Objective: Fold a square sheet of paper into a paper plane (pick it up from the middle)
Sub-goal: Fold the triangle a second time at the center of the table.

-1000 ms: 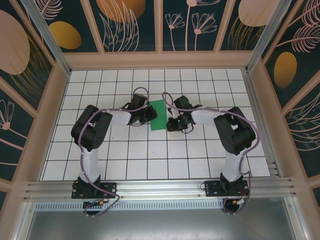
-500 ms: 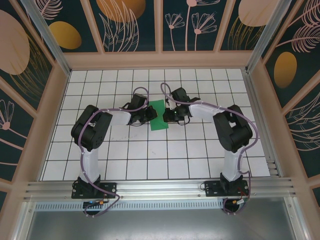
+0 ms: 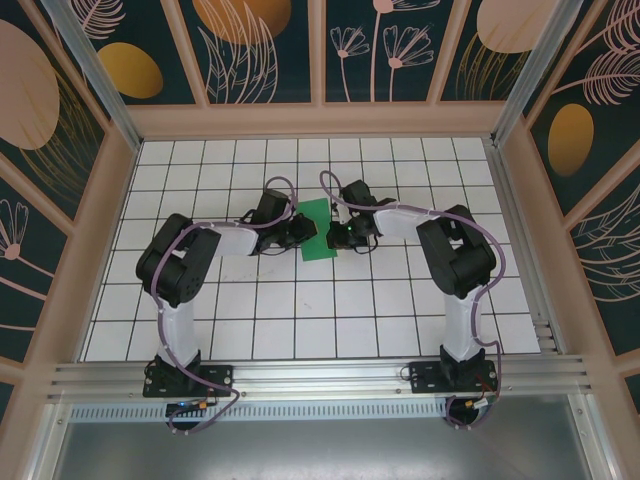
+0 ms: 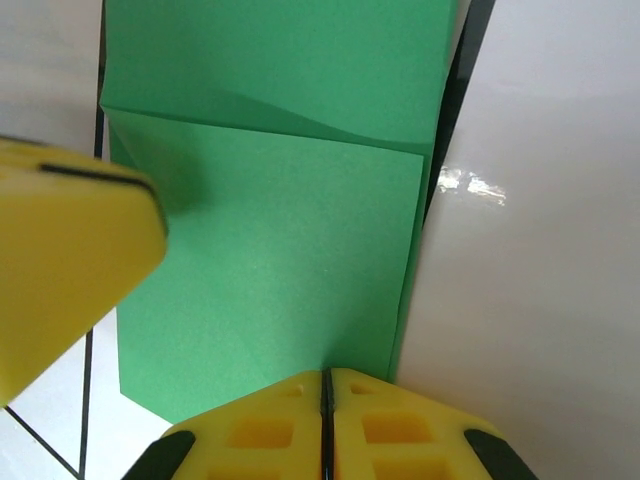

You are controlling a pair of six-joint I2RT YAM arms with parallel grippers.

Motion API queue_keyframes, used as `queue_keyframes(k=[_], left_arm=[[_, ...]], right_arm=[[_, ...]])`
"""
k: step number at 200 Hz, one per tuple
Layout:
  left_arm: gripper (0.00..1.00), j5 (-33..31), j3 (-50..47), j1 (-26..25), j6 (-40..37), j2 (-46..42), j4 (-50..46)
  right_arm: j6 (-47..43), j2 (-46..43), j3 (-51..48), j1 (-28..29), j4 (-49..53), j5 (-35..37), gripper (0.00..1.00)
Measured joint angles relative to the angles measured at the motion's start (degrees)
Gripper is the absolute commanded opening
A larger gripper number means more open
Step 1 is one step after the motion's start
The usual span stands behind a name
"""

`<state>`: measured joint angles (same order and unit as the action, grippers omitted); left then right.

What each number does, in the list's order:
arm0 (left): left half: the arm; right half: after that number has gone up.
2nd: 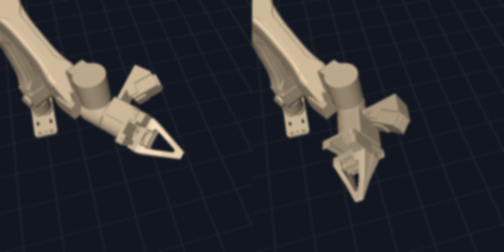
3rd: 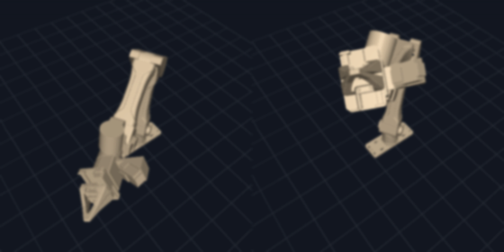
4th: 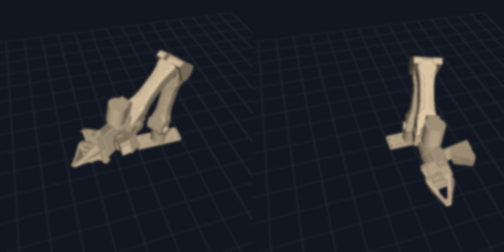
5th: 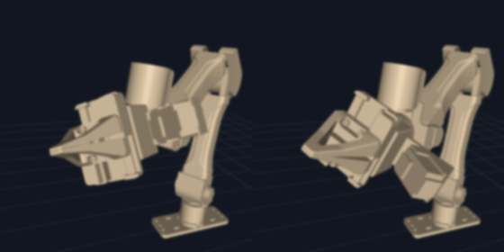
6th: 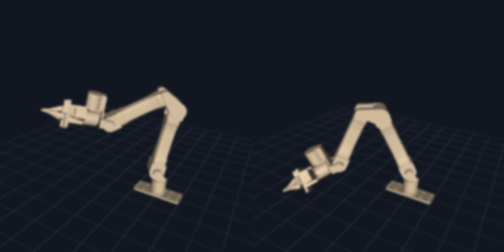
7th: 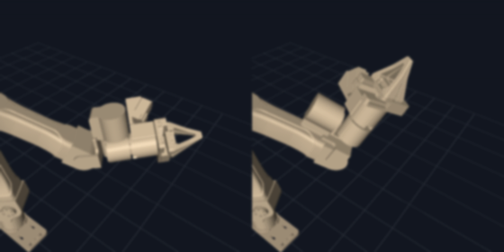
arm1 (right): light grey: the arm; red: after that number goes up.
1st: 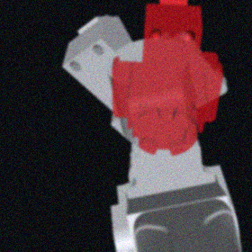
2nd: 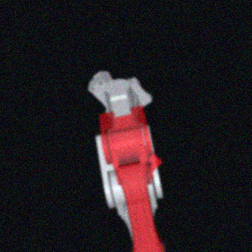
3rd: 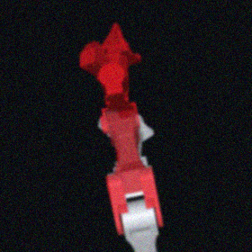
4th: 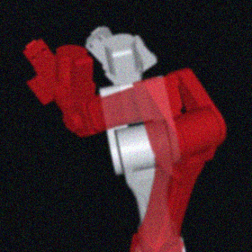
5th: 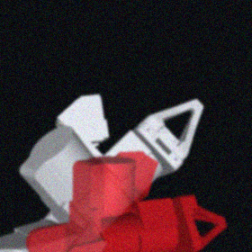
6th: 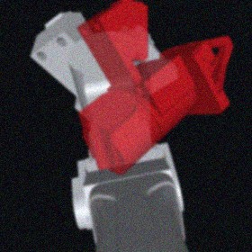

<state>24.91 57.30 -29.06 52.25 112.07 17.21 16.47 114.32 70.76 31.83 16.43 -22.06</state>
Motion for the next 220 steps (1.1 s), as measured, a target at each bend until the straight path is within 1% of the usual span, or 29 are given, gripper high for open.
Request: queue_keyframes(k=[22,49,107,149,191,220], left_arm=[[0.16,0.5,-0.3,-1.3,0.8,-0.6,1.0],[0.15,0.0,-0.4,-2.6,0.9,-0.6,0.1],[0.15,-1.9,0.8,-2.8,0.7,1.7,-3.2],[0.15,-6.2,3.8,-3.1,-0.2,2.2,-7.6],[0.17,-10.5,6.7,-3.6,-1.3,2.5,-12.4],[0.18,-12.0,9.1,-3.6,-1.8,3.3,-15.3]], right_arm=[[0.5,0.0,0.0,0.0,-0.1,0.0,0.09],[0.6,0.0,0.0,0.0,-0.1,0.0,0.09],[0.6,0.0,-0.2,0.0,-0.3,0.0,0.09],[0.4,-0.2,-1.1,0.0,-1.3,0.3,0.08],[-0.1,-1.0,-3.0,0.5,-3.6,1.5,0.08],[-0.6,-1.4,-3.7,0.7,-4.6,2.4,0.08]])
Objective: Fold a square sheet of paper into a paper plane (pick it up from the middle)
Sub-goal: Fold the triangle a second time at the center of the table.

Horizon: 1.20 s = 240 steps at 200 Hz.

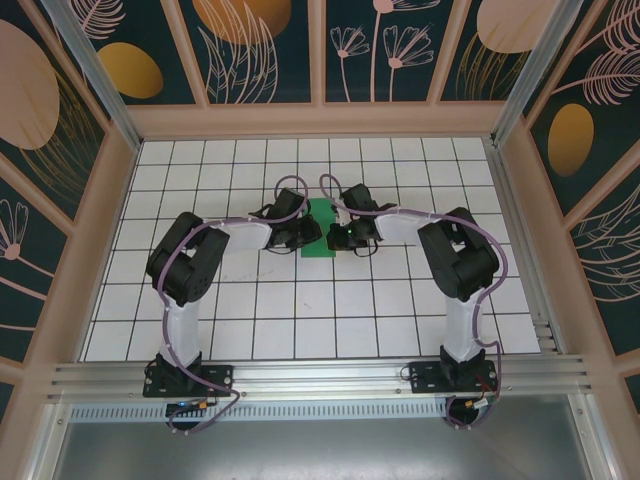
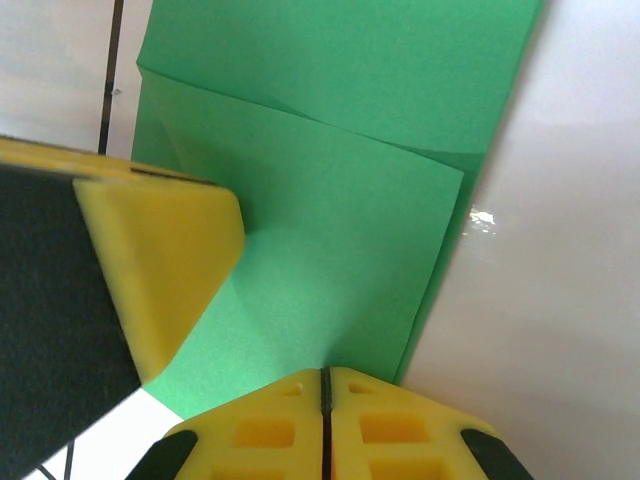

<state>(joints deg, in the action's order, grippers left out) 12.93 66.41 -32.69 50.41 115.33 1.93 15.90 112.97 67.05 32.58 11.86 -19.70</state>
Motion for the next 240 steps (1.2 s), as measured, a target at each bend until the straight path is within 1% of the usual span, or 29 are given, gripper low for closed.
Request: queue_keyframes(k=[39,79,127,169,185,212,240], left_arm=[[0.19,-1.4,2.6,0.2,-0.9,1.1,-2.4],[0.21,-1.3,3.5,0.7,-1.1,1.5,-3.3],[0.22,-1.7,5.5,3.1,-2.2,2.6,-4.3],[0.23,-1.7,7.1,3.9,-3.3,3.3,-5.6],[0.24,-3.3,7.6,4.6,-4.3,3.4,-6.2],[0.26,-6.7,8.3,7.6,-6.0,3.3,-7.1],[0.32,-9.0,8.0,9.7,-7.6,2.0,-7.8]], right_arm=[[-0.5,-0.2,-0.5,0.2,-0.7,0.5,0.08],[-0.6,-0.4,-0.9,0.2,-1.2,0.7,0.08],[-0.6,-0.6,-1.2,0.4,-1.6,1.2,0.08],[-0.6,-0.8,-1.6,0.4,-2.1,1.4,0.07],[-0.5,-0.9,-1.6,0.4,-2.1,1.5,0.08],[-0.4,-1.0,-1.0,0.5,-1.6,1.5,0.11],[0.5,-1.0,0.3,0.6,0.0,1.7,0.21]])
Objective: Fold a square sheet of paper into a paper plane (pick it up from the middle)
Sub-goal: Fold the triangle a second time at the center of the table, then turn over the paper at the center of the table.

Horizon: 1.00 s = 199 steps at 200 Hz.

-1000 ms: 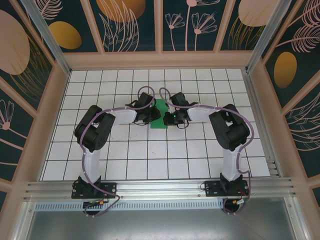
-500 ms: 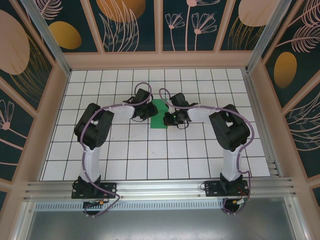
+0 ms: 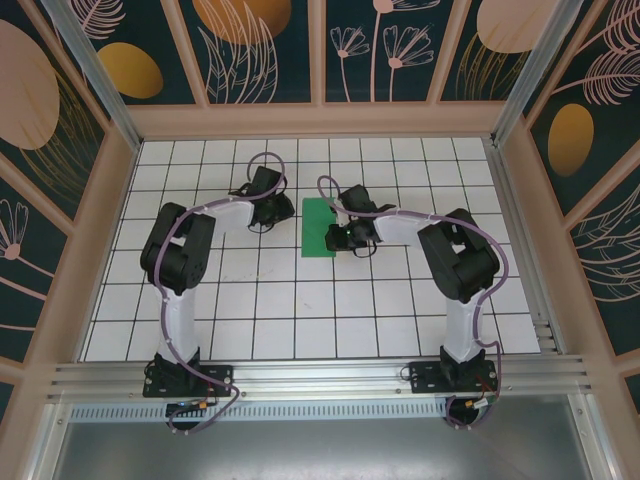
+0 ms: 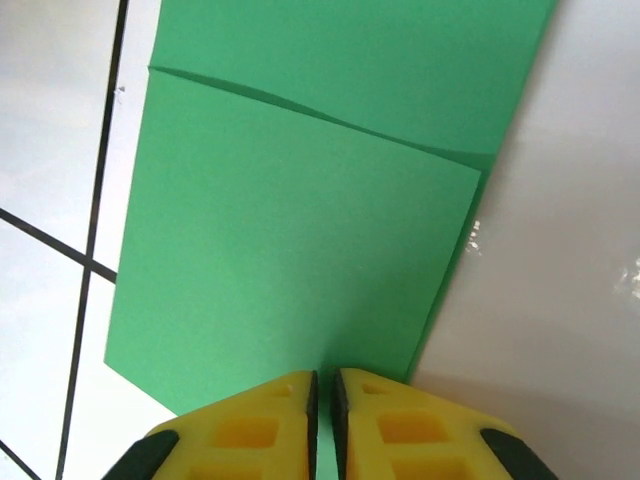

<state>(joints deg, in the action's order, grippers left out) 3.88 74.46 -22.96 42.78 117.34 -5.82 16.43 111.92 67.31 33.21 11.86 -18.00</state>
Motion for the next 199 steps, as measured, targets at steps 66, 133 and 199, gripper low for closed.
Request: queue_keyframes(k=[66,133,199], left_arm=[[0.52,6.1,-12.5,-0.2,-0.2,-14.5,6.9],[0.53,18.4,-20.2,-0.3,6.1,-14.4,17.7],[0.53,21.8,-22.2,-0.3,9.7,-13.2,22.7]], right_arm=[[3.9,-6.1,0.5,-1.0,-1.3,0.2,0.36],[5.0,-2.9,2.2,-3.5,-2.2,0.8,0.4],[5.0,2.2,4.4,-5.7,-3.1,-4.3,0.3]])
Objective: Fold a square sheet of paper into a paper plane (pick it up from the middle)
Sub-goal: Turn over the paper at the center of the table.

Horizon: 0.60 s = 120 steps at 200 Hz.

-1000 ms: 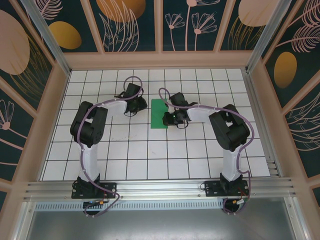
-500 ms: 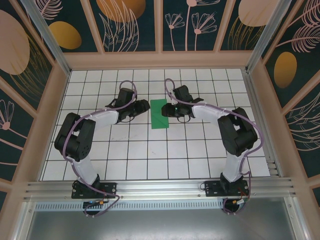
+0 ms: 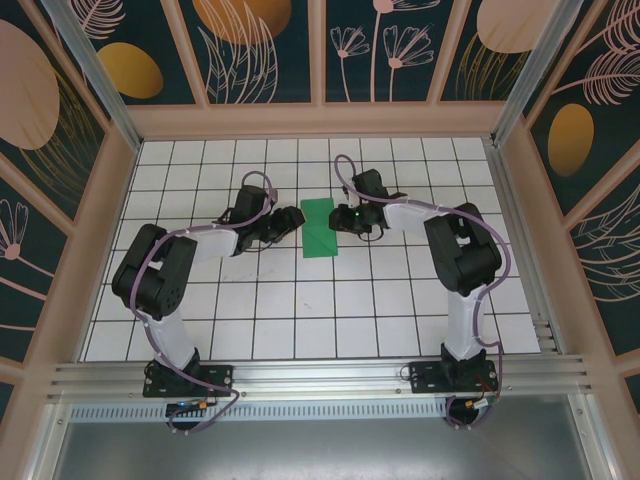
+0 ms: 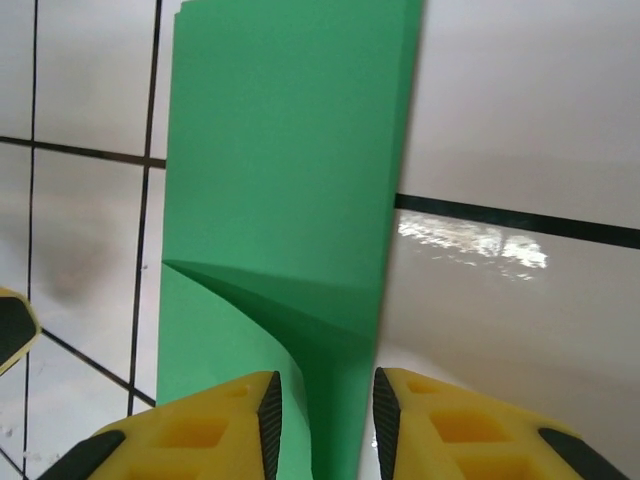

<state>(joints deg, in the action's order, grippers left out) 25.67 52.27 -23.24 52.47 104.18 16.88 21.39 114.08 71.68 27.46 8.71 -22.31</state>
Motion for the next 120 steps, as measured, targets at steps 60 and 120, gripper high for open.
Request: queue_keyframes(k=[60,120], left_arm=[[0.53,1.4,-1.2,0.0,1.7,0.6,1.9],[0.56,4.0,-4.2,0.0,3.6,0.6,6.1]], right_arm=[[-0.1,2.0,0.3,0.0,-1.0,-4.9,0.22],[0.4,3.5,0.2,-0.7,-3.5,-10.6,0.08]])
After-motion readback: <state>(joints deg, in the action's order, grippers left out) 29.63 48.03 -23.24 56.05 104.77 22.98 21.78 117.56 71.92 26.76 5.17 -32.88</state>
